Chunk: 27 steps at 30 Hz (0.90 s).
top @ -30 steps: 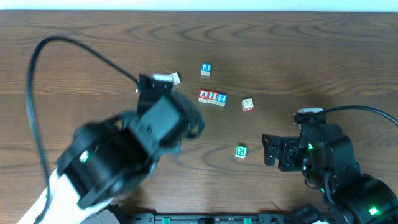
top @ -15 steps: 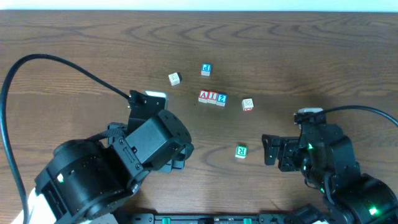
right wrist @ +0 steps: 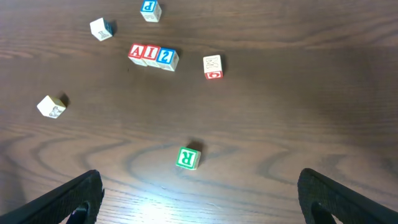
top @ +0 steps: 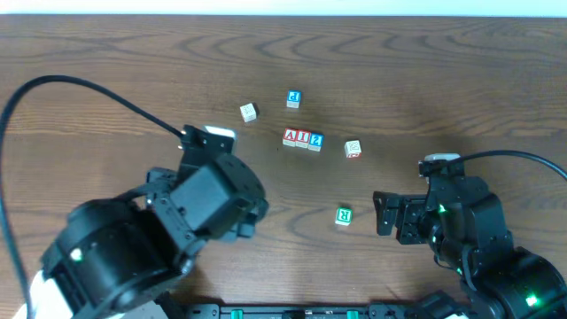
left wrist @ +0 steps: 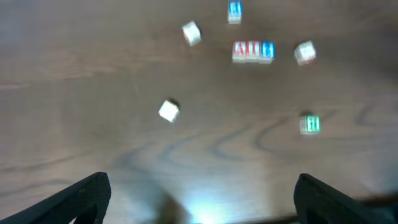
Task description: Spell out Ai2
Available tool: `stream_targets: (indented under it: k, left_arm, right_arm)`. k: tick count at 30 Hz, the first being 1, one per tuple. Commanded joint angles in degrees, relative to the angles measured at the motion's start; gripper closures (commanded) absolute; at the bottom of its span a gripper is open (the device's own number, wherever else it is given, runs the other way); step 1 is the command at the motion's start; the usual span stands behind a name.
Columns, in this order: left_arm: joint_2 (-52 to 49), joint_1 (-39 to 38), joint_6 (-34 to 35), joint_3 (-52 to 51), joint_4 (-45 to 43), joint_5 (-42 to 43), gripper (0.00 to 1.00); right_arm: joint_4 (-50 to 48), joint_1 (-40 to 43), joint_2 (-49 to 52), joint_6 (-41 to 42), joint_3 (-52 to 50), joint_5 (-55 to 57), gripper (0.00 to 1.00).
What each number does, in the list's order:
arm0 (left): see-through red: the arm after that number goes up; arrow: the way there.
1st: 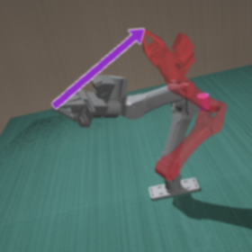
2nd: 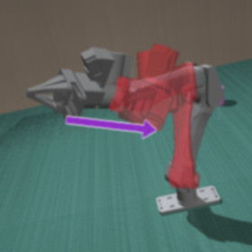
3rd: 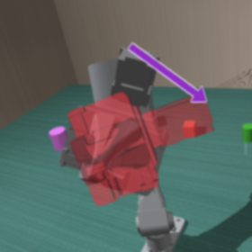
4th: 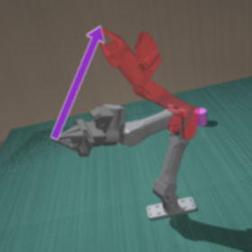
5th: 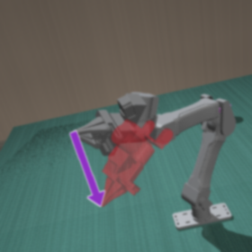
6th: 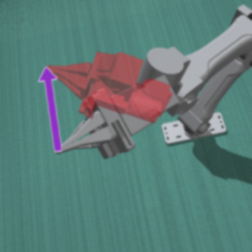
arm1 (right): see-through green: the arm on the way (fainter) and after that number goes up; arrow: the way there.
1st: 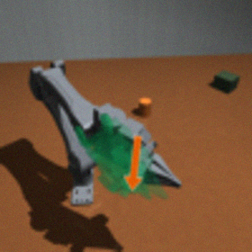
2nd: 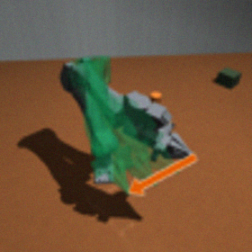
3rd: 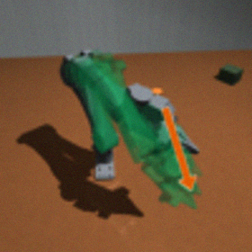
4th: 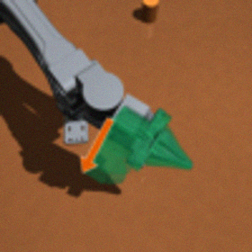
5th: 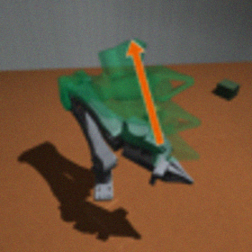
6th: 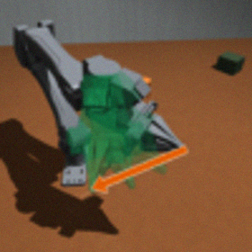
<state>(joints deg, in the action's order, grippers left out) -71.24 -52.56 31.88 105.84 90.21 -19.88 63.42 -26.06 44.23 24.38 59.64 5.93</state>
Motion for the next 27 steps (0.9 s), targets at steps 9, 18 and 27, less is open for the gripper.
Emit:
stream_targets:
  k: [9,18,27]
  left_arm:
    - [11.8,22.4,-15.3,-0.1,-5.8,-0.7,0.05]
    - [25.6,38.9,-20.8,-8.8,-11.4,-0.6,0.05]
    - [44.2,47.8,-20.9,-32.8,-20.4,0.6,0.05]
  right_arm:
    - [0.1,-0.3,0.0,0.4,-0.1,0.0,0.01]
    - [0.1,-0.3,0.0,0.4,-0.1,0.0,0.01]
    - [0.1,-0.3,0.0,0.4,-0.1,0.0,0.01]
